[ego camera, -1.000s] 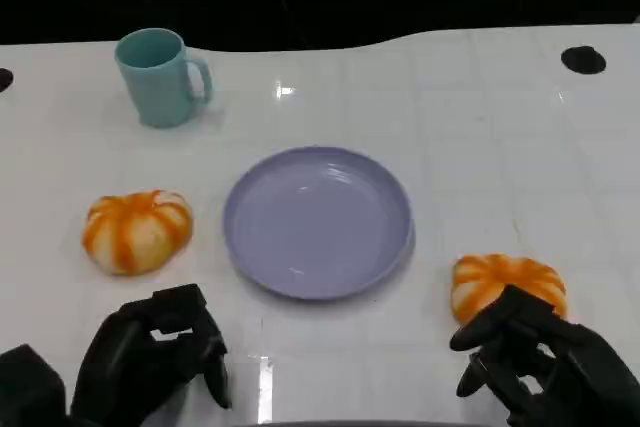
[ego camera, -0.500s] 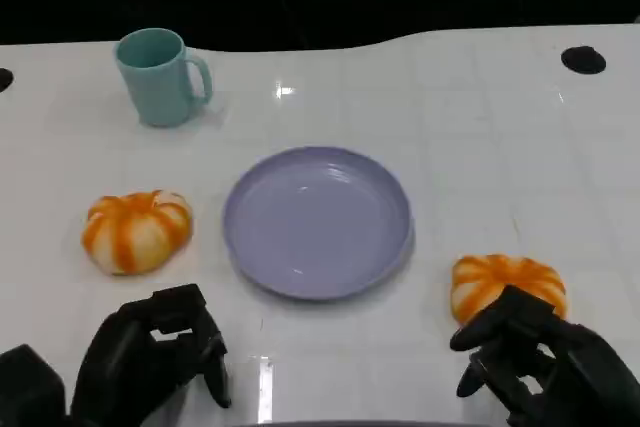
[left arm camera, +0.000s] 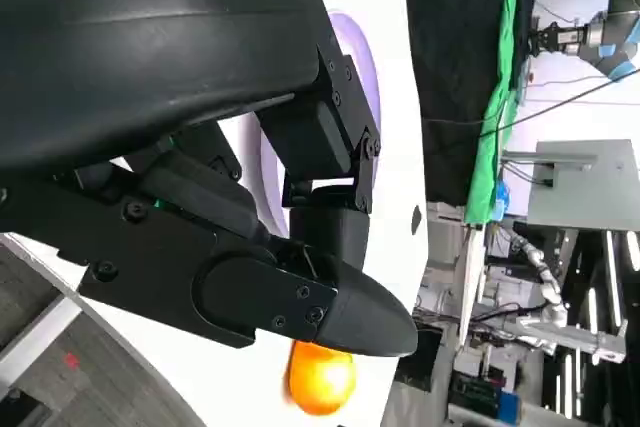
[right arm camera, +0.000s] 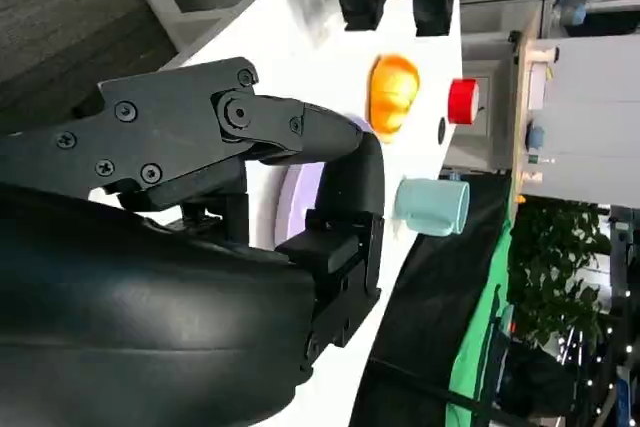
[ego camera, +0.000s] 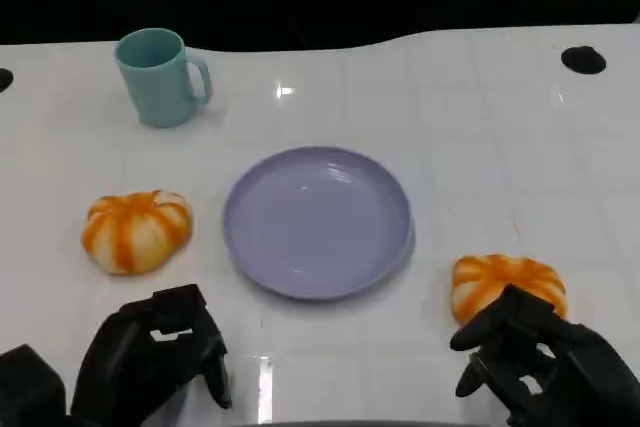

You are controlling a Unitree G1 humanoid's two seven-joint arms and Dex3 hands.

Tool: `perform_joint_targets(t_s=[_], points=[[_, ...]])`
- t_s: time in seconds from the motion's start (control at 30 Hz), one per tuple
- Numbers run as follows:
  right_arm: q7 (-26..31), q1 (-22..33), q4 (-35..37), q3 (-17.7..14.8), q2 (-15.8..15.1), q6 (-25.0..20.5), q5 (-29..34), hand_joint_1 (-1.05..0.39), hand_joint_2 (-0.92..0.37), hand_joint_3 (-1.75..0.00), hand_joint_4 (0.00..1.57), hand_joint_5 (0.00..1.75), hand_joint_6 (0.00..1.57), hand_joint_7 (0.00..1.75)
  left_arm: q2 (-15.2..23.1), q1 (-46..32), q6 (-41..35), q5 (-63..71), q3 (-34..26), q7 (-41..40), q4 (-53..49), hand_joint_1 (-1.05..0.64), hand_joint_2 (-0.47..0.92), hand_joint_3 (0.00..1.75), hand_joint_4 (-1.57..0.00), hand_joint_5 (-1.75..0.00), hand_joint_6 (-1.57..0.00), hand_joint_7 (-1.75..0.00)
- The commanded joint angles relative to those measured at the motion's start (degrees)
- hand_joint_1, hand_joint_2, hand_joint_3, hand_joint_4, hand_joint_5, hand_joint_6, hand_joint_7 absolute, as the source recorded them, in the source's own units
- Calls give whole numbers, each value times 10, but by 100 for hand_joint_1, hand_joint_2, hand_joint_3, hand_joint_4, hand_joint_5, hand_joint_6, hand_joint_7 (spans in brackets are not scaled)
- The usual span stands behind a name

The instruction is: Grasp the bread from the table and place it into the plate.

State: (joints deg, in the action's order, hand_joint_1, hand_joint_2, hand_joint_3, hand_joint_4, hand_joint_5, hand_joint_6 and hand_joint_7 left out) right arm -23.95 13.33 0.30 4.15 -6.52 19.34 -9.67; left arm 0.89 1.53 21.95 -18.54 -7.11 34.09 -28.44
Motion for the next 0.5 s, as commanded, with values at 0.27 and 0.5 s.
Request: perform_joint_targets(t_s=[0.27,0.5], points=[[1,-23,19,-23,-19,99,20,-38,-92,-39,25,127,27,104,8,-1,1,1,-3,-2,-2,-92,92,11,-121,-140,-106,-121],[27,-22,-7,-37,-41,114,69,-38,-92,-31,22,107,26,84,7,-2,4,2,-3,-1,-2,-92,92,12,-120,-140,-106,-121]])
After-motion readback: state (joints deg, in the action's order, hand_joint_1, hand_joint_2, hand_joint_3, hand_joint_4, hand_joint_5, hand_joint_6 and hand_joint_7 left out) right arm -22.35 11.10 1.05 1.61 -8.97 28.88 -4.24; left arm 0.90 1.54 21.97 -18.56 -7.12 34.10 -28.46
